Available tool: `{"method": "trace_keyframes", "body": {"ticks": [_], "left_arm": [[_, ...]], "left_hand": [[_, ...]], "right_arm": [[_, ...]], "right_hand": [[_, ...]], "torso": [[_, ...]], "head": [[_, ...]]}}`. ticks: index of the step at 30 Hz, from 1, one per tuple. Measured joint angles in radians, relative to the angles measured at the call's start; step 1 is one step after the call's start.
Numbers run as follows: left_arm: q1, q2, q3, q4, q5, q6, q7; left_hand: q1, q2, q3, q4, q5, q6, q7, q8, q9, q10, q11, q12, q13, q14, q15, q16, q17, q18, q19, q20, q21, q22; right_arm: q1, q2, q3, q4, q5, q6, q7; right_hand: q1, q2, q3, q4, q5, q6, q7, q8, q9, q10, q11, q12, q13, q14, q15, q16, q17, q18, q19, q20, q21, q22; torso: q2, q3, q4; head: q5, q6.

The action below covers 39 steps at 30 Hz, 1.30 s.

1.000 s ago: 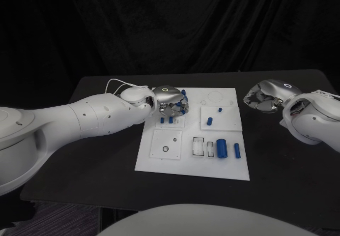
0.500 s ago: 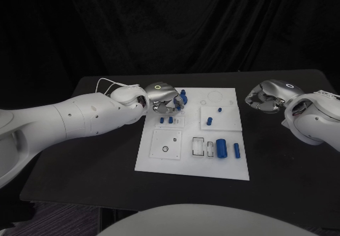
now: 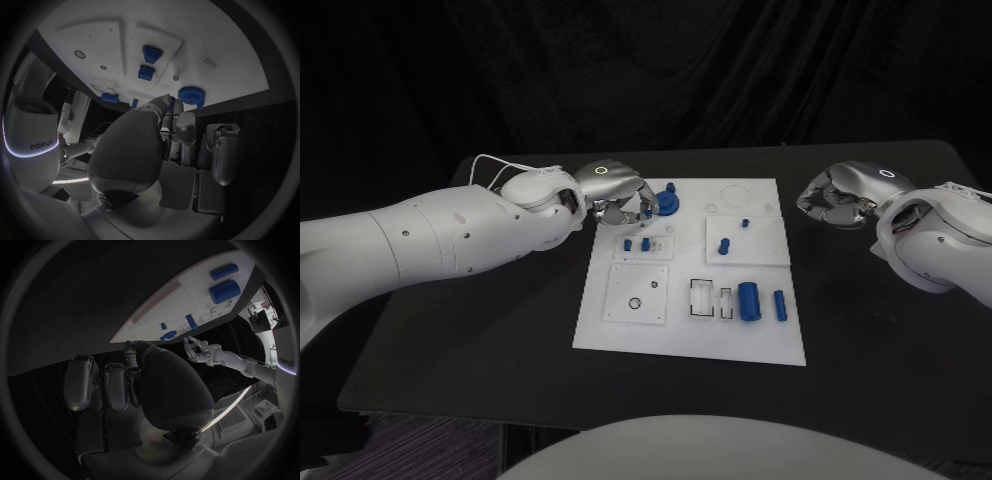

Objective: Assemble the parts on the task board

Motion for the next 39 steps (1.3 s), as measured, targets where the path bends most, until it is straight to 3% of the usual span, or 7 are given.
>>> {"method": "trace_keyframes", "body": {"ticks": [7,18,39], "left_arm": [[-0.004,0.000,0.000,-0.011,0.000,0.021,-0.014],[-0.013,-0.001,0.000,-0.025,0.000,0.046,-0.029],[-0.021,0.015,0.001,-0.033,0.000,0.067,-0.035]], "left_hand": [[0.000,0.000,0.000,0.000,0.000,0.000,0.000,0.000,-0.001,0.000,0.000,0.000,0.000,0.000,0.000,-0.004,-0.004,0.000,0.000,0.000,0.000,0.000],[0.000,0.000,-0.003,0.003,-0.004,0.000,0.000,0.000,-0.002,0.000,0.000,-0.004,-0.001,-0.004,0.004,-0.009,-0.013,0.000,0.000,0.000,-0.004,0.000],[0.000,0.000,-0.003,0.003,-0.004,0.000,0.000,-0.001,-0.002,0.000,0.000,-0.004,-0.001,-0.007,0.000,-0.013,-0.020,0.000,0.000,0.000,-0.009,0.000]], "right_arm": [[0.000,0.003,0.000,-0.001,0.000,0.001,0.000],[0.000,0.004,0.000,-0.002,0.000,0.002,0.000],[0.000,0.009,0.000,-0.006,0.000,0.005,0.000]], "right_hand": [[0.000,0.000,0.000,0.000,0.000,0.000,0.000,0.000,0.000,0.000,0.000,0.000,0.000,0.000,0.000,0.000,0.000,0.000,0.000,0.000,0.000,0.000],[0.000,0.000,0.000,0.000,0.000,0.000,0.000,0.000,0.000,0.000,0.000,0.001,0.000,0.000,0.000,0.000,0.000,0.000,0.000,0.000,0.000,0.000],[0.000,0.000,0.000,0.000,0.000,0.000,0.000,0.000,0.000,0.000,0.000,0.001,0.000,0.000,0.000,0.000,0.000,0.000,0.000,0.000,0.000,0.000]], "torso": [[0.000,-0.0006,0.0006],[0.001,-0.0024,-0.0001],[0.001,-0.0006,-0.0008]], "head": [[-0.001,0.000],[0.009,0.000],[0.008,0.000]]}}
